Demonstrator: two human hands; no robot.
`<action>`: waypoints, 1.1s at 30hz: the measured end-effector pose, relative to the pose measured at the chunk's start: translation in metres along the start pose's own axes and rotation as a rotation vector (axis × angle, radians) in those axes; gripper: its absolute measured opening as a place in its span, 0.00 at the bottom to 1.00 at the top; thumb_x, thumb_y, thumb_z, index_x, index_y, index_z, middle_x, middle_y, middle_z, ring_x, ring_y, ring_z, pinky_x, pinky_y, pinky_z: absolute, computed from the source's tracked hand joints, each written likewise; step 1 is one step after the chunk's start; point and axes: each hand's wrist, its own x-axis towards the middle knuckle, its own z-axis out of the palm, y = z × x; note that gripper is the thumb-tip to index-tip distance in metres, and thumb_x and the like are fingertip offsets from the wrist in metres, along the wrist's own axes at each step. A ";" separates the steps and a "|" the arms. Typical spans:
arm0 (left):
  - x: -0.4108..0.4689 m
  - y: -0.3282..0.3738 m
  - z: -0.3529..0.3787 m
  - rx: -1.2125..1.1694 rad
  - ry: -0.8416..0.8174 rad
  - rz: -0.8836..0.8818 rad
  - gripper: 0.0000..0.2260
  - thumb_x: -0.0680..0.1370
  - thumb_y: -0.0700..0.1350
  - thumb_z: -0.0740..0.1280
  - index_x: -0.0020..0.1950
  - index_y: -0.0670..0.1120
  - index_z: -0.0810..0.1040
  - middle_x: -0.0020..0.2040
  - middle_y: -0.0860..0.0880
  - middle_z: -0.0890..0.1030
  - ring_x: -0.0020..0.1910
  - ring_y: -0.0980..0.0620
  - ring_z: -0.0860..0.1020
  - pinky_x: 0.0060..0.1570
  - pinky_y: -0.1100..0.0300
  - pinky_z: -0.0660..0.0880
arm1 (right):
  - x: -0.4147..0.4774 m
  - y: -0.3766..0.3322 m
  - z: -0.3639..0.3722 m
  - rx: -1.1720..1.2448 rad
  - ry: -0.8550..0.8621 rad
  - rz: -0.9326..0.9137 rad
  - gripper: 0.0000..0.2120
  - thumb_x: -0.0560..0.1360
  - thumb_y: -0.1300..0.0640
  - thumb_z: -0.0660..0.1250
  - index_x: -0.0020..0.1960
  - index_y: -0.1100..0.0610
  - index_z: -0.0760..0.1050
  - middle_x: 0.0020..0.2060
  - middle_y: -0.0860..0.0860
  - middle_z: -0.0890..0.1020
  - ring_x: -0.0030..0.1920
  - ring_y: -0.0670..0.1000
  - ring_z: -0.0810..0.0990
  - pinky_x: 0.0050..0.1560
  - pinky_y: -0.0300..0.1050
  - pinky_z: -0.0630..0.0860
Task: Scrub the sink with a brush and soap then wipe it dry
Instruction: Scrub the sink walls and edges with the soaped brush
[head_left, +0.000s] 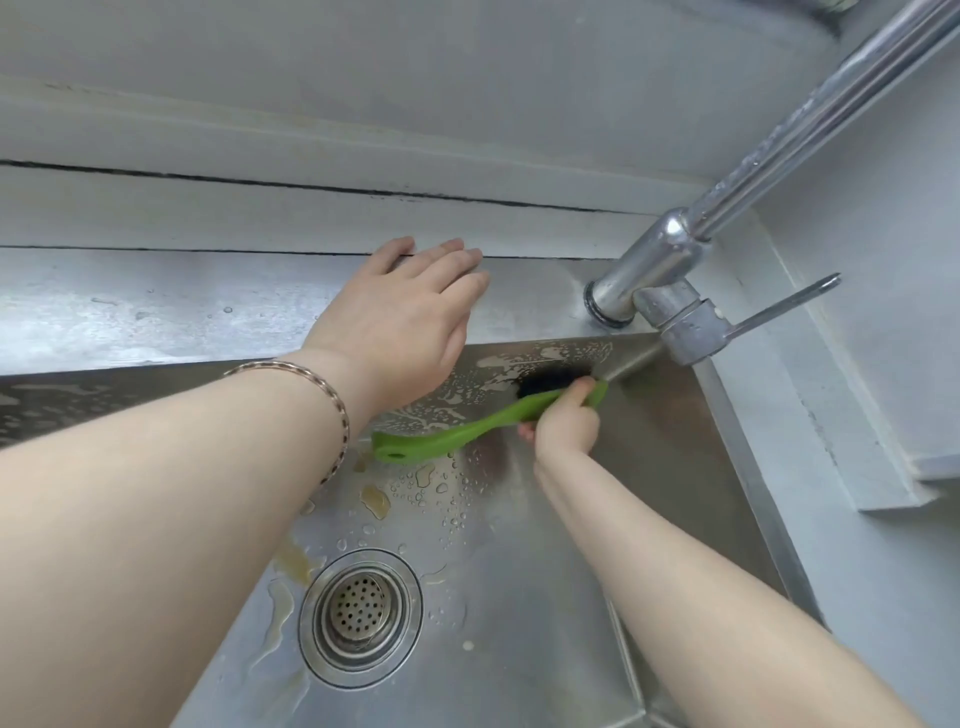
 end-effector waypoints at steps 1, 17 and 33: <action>-0.001 0.000 0.000 0.001 0.003 -0.003 0.17 0.77 0.45 0.55 0.62 0.42 0.75 0.65 0.45 0.75 0.65 0.45 0.72 0.65 0.46 0.64 | -0.002 -0.005 -0.005 0.002 0.036 -0.135 0.24 0.81 0.44 0.49 0.56 0.64 0.70 0.39 0.60 0.77 0.32 0.57 0.79 0.17 0.35 0.70; 0.000 0.000 0.004 0.022 0.105 0.050 0.18 0.75 0.44 0.53 0.59 0.41 0.77 0.62 0.43 0.77 0.62 0.45 0.75 0.61 0.46 0.68 | 0.013 0.049 0.034 -0.073 -0.053 0.290 0.27 0.80 0.39 0.46 0.49 0.64 0.67 0.28 0.56 0.74 0.24 0.53 0.71 0.18 0.38 0.68; -0.001 0.000 0.003 0.000 0.094 0.045 0.18 0.76 0.44 0.54 0.59 0.41 0.76 0.62 0.43 0.77 0.63 0.45 0.74 0.62 0.46 0.67 | -0.056 0.057 0.047 -0.154 -0.217 -0.106 0.23 0.81 0.44 0.48 0.42 0.62 0.68 0.32 0.60 0.76 0.15 0.44 0.71 0.15 0.32 0.66</action>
